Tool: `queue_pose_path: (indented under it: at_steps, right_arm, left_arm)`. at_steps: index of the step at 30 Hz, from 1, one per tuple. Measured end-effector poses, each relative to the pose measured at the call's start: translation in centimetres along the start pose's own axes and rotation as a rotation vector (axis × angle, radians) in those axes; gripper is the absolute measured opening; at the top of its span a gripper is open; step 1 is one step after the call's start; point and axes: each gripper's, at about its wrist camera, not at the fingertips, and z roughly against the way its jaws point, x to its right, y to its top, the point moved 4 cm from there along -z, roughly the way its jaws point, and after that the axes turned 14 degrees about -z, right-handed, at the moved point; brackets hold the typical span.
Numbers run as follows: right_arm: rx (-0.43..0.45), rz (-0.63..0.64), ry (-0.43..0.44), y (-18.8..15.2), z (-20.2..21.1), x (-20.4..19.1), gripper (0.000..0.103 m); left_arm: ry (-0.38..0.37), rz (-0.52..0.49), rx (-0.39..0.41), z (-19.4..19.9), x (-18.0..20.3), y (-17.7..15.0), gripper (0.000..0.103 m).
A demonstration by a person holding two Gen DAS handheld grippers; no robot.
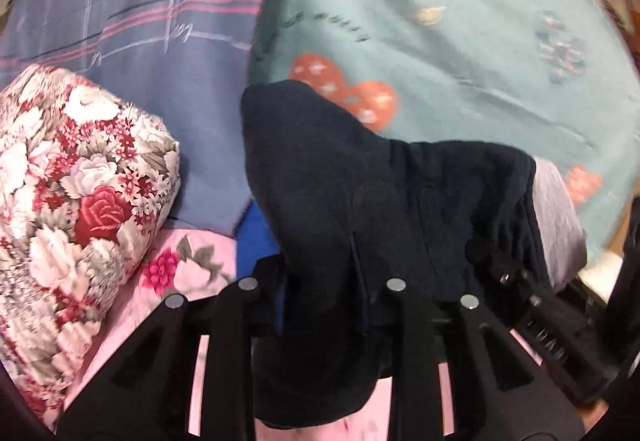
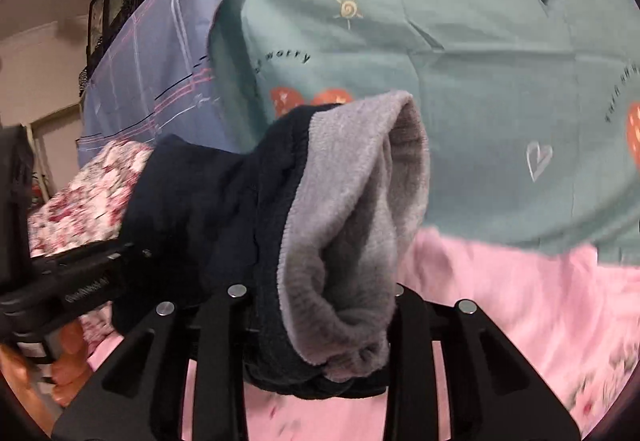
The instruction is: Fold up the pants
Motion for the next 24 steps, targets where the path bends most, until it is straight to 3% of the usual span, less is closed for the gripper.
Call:
queue_pose_path:
  at_steps: [2, 3, 4, 6, 7, 8, 10, 12, 15, 19, 24]
  right_arm:
    - [-0.006, -0.005, -0.022, 0.3, -3.8, 0.7, 0.036]
    - [-0.012, -0.007, -0.052, 0.0, -5.9, 1.4, 0.038]
    - [-0.024, -0.004, -0.097, -0.4, -7.7, 2.2, 0.044]
    - [-0.141, -0.029, -0.259, -2.6, -13.1, 5.1, 0.066]
    - [-0.22, -0.084, -0.325, -4.1, -15.2, 7.0, 0.085]
    - [-0.193, -0.165, -0.306, -4.4, -15.2, 8.2, 0.102]
    - [-0.206, -0.293, -0.268, -4.5, -15.1, 9.9, 0.102]
    - [-0.234, -0.333, -0.241, -4.4, -14.8, 10.4, 0.102]
    - [-0.183, -0.25, -0.283, -3.3, -12.1, 9.1, 0.102]
    - [-0.076, -0.149, -0.312, -2.3, -4.7, 6.1, 0.102]
    - [-0.074, -0.075, -0.342, -5.3, 4.2, 3.0, 0.102]
  left_arm:
    - [0.066, 0.004, -0.076, -4.7, -0.6, -0.7, 0.035]
    - [0.116, 0.01, -0.138, -7.8, -1.1, -1.9, 0.045]
    - [0.162, 0.007, -0.212, -10.5, -1.7, -3.2, 0.066]
    - [0.206, 0.003, -0.324, -13.7, -2.6, -5.7, 0.082]
    - [0.221, 0.031, -0.289, -13.8, -3.2, -6.2, 0.096]
    - [0.238, 0.042, -0.283, -13.7, -3.6, -6.3, 0.098]
    - [0.209, 0.061, -0.292, -13.4, -4.0, -6.3, 0.098]
    - [0.198, 0.068, -0.298, -12.7, -4.3, -6.0, 0.098]
    - [0.195, 0.068, -0.313, -10.1, -4.6, -5.6, 0.097]
    - [0.167, 0.017, -0.245, -3.1, -2.8, -5.8, 0.097]
    - [0.103, -0.046, -0.195, 4.7, 0.4, -8.0, 0.1]
